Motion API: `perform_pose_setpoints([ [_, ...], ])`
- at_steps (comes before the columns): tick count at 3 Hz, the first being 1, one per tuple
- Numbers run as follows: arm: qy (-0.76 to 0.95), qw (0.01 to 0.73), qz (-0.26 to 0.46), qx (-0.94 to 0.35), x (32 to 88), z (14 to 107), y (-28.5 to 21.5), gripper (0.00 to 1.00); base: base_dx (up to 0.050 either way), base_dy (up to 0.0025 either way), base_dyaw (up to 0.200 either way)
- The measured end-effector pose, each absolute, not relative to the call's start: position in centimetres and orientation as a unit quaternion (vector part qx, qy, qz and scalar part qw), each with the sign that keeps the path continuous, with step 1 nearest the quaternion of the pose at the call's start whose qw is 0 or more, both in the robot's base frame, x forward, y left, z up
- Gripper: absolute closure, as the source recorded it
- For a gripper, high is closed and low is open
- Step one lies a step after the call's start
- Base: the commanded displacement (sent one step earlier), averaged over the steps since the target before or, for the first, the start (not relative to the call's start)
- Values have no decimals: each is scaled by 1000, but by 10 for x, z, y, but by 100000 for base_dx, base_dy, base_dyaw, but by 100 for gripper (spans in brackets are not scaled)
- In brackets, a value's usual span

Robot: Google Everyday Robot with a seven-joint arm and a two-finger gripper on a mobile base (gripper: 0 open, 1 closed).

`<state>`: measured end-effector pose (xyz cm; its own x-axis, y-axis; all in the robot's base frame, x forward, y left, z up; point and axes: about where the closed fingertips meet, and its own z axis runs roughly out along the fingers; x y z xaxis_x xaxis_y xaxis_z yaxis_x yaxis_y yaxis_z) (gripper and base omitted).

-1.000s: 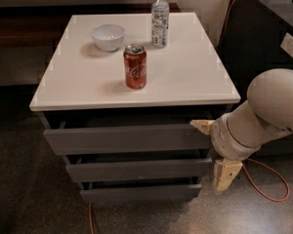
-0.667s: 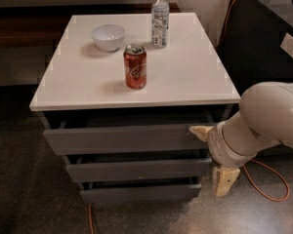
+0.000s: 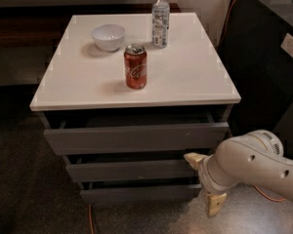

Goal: Pick orange from bottom drawer and place on counter

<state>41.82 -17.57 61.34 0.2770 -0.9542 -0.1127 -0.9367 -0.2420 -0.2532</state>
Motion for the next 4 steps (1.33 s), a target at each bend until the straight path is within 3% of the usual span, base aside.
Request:
perform_pose_setpoints([
  [4, 605, 211, 45, -766, 440, 416, -186, 0, 0, 0, 0],
])
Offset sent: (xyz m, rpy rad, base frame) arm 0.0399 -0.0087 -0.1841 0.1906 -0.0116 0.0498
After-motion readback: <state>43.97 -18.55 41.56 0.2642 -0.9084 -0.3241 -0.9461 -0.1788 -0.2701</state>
